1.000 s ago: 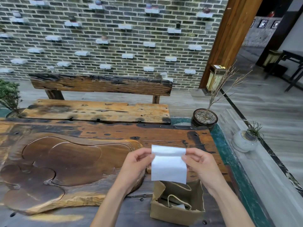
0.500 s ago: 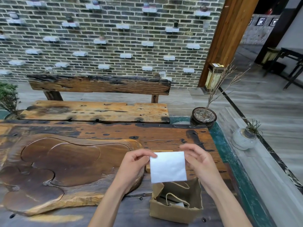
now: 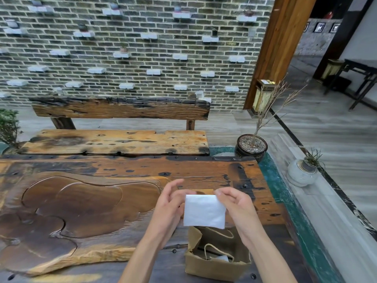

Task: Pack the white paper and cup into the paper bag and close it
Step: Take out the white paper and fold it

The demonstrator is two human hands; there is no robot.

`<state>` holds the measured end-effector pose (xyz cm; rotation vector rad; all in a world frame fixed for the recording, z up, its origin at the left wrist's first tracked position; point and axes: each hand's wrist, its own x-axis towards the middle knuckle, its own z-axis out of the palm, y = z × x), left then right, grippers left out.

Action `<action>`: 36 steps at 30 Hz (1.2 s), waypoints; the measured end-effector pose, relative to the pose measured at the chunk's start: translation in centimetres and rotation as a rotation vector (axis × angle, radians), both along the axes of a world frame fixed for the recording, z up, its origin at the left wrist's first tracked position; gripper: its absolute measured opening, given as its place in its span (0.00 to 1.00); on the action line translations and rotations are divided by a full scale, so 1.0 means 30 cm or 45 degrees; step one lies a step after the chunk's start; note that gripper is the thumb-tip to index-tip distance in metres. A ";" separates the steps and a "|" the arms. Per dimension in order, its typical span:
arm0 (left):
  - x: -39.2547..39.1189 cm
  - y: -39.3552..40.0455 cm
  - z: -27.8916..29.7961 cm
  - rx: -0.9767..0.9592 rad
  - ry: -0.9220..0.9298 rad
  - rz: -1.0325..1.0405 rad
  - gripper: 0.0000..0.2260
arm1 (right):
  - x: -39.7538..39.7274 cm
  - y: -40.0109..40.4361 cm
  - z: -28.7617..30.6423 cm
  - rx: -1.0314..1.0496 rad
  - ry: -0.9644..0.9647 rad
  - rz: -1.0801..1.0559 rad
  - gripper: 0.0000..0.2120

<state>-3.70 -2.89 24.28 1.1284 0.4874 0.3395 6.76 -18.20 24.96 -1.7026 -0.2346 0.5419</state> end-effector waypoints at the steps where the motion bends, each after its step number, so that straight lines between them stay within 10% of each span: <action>1: 0.005 -0.011 -0.005 -0.022 0.017 0.007 0.10 | -0.003 0.001 -0.001 0.019 -0.010 -0.007 0.04; 6: 0.026 -0.085 -0.054 -0.085 0.079 -0.016 0.20 | -0.026 0.025 -0.013 0.020 -0.027 -0.089 0.04; 20: 0.064 -0.110 -0.063 0.152 0.115 0.084 0.07 | -0.036 0.014 -0.031 0.166 0.215 0.004 0.19; 36: 0.096 -0.093 -0.071 0.454 0.052 0.329 0.13 | -0.043 0.025 -0.046 0.065 -0.218 -0.262 0.18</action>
